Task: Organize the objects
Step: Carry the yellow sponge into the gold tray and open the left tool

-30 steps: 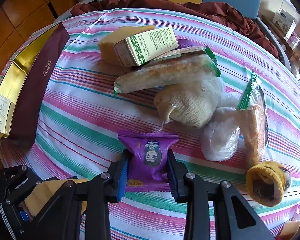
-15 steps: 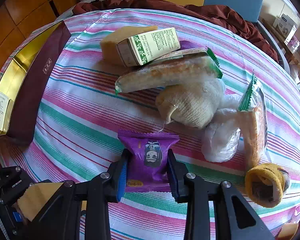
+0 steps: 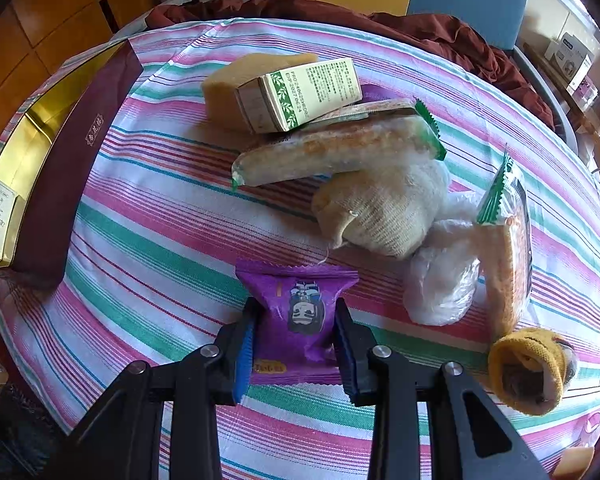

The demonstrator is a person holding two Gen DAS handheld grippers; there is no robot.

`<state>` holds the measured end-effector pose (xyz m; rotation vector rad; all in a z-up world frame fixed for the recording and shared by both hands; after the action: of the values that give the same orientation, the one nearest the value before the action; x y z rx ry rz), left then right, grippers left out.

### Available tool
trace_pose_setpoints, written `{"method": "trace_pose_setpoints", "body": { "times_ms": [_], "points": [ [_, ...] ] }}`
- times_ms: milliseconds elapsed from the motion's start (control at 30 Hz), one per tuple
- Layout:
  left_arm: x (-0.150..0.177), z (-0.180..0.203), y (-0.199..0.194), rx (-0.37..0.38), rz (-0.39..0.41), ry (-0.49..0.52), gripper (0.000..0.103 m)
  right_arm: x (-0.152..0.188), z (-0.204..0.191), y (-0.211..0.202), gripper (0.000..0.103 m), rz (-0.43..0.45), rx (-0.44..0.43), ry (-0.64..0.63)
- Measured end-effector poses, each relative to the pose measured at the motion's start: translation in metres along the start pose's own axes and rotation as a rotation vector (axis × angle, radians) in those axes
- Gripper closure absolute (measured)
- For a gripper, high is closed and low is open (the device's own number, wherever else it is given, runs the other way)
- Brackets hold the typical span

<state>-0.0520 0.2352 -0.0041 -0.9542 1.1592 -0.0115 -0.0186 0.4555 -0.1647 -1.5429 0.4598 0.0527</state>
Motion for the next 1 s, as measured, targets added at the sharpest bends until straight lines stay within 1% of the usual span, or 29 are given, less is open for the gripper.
{"method": "trace_pose_setpoints", "body": {
  "times_ms": [67, 100, 133, 167, 233, 267, 333, 433, 533, 600, 733, 833, 933, 967, 1000],
  "points": [
    [-0.005, -0.045, -0.004, -0.085, -0.014, -0.059, 0.073, -0.002, 0.001, 0.001, 0.068, 0.001, 0.006, -0.003],
    [-0.007, -0.074, -0.008, -0.139, -0.019, -0.11, 0.073, -0.003, 0.002, 0.001, 0.068, 0.002, 0.006, -0.004],
    [-0.005, -0.099, -0.007, -0.177, -0.032, -0.155, 0.073, -0.004, 0.002, 0.002, 0.068, 0.002, 0.007, -0.004],
    [0.0, -0.121, -0.007, -0.199, -0.056, -0.197, 0.073, -0.004, 0.004, 0.002, 0.068, 0.002, 0.007, -0.004],
    [0.01, -0.159, -0.007, -0.25, -0.073, -0.266, 0.073, -0.003, 0.007, 0.001, 0.068, 0.002, 0.009, -0.005],
    [0.018, -0.178, -0.005, -0.283, -0.101, -0.288, 0.073, -0.004, 0.008, 0.002, 0.068, 0.003, 0.011, -0.008],
    [0.034, -0.201, 0.003, -0.331, -0.16, -0.323, 0.073, -0.006, 0.009, 0.003, 0.068, 0.004, 0.016, -0.012],
    [0.057, -0.219, 0.017, -0.358, -0.222, -0.345, 0.073, -0.009, 0.013, 0.004, 0.068, 0.005, 0.014, -0.01],
    [0.078, -0.233, 0.034, -0.354, -0.276, -0.397, 0.073, -0.007, 0.014, 0.004, 0.068, 0.006, 0.013, -0.009],
    [0.088, -0.237, 0.039, -0.33, -0.303, -0.424, 0.073, -0.009, 0.017, 0.005, 0.068, 0.007, 0.012, -0.007],
    [0.1, -0.24, 0.05, -0.323, -0.342, -0.409, 0.073, -0.011, 0.019, 0.006, 0.068, 0.008, 0.012, -0.008],
    [0.101, -0.237, 0.049, -0.328, -0.357, -0.405, 0.072, -0.011, 0.028, 0.006, 0.068, 0.009, 0.012, -0.009],
    [0.103, -0.234, 0.047, -0.329, -0.344, -0.408, 0.066, -0.014, 0.033, 0.008, 0.068, 0.009, 0.011, -0.007],
    [0.102, -0.234, 0.047, -0.325, -0.335, -0.417, 0.059, -0.015, 0.034, 0.008, 0.068, 0.01, 0.012, -0.007],
    [0.102, -0.234, 0.044, -0.322, -0.32, -0.43, 0.055, -0.017, 0.036, 0.009, 0.068, 0.01, 0.013, -0.008]
  ]
}}
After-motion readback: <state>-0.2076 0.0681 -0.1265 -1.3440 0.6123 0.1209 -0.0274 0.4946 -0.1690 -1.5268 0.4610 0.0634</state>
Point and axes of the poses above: each gripper's, at about its wrist camera, not at the fingertips, and y roughly the way its jaws point, z to its right, x to its underside, the point moved 7 cm from there along y, roughly the way its jaws point, and after that the axes turned 5 degrees about y, right-handed, at the moved point
